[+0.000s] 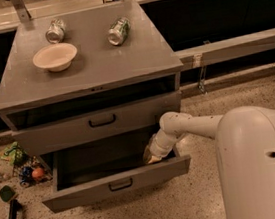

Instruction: Open middle drawer

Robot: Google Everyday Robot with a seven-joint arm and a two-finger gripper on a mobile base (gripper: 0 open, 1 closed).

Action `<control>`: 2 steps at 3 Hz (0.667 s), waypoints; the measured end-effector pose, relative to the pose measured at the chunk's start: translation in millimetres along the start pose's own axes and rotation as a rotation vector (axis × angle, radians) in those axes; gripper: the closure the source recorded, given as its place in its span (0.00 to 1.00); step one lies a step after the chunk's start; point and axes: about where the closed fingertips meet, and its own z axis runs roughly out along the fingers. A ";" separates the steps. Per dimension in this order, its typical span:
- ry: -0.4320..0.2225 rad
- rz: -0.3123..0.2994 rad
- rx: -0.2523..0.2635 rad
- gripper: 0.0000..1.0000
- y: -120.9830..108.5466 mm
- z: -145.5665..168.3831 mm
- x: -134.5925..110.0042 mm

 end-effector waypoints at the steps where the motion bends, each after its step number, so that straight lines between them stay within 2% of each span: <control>1: -0.003 -0.009 -0.031 1.00 12.7 2.6 -2.2; 2: 0.000 0.023 -0.083 1.00 46.4 -17.7 -7.3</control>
Offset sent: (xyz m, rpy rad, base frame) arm -0.0697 -0.0262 0.0332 -0.0403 0.1119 0.0171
